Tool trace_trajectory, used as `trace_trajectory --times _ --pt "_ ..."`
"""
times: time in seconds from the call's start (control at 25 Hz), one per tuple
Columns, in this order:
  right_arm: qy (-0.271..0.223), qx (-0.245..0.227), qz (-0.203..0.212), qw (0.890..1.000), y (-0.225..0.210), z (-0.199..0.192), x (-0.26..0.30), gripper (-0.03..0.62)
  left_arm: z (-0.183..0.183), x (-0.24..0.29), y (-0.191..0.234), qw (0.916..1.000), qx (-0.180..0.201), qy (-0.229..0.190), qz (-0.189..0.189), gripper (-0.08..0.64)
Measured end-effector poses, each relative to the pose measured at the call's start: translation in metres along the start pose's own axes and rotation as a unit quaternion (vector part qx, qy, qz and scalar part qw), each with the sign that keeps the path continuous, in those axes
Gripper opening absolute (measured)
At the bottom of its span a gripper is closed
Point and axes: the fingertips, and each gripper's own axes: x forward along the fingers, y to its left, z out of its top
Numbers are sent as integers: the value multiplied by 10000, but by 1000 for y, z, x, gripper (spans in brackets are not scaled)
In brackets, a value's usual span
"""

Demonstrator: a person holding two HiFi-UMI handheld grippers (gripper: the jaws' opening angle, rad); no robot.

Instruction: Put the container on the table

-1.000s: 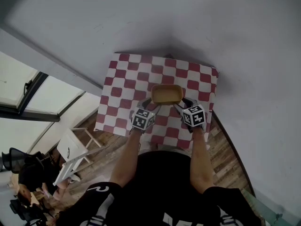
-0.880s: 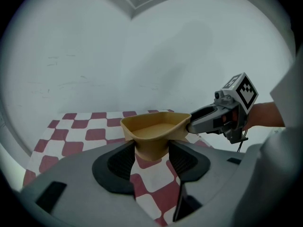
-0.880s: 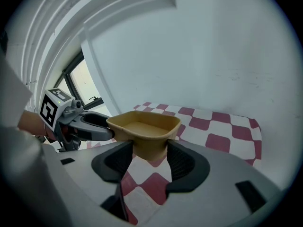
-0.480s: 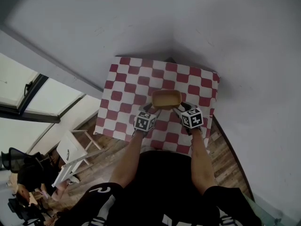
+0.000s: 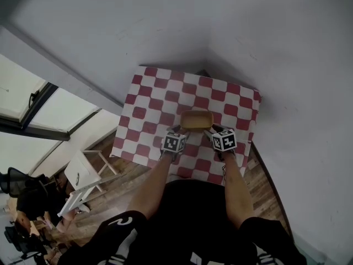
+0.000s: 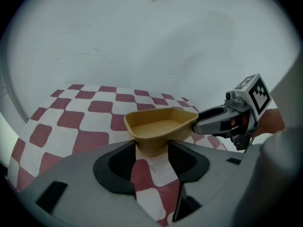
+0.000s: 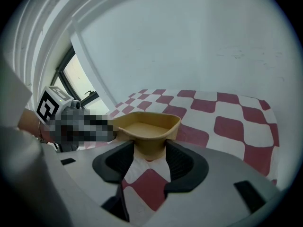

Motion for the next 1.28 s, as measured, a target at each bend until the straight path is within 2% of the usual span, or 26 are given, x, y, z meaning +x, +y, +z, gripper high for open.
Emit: trace_trajectory --times 0.44,0.64,0.84,1.12,1.28 --pt "355 266 -109 9990 1 -17 8 227 -16 6 3 9984 -327 454 -9 216" --pt "415 507 -56 9978 6 -23 9 229 -17 4 3 9981 -460 401 -101 212" --pt "572 505 -171 9969 10 -31 6 244 -29 1 1 9977 -438 495 -147 222" --pt "466 656 -231 9965 13 -37 -2 262 -47 -8 3 9969 -620 464 -119 227" --pt "354 725 -307 9963 16 -36 -10 262 -44 -18 8 9967 -752 298 -115 227"
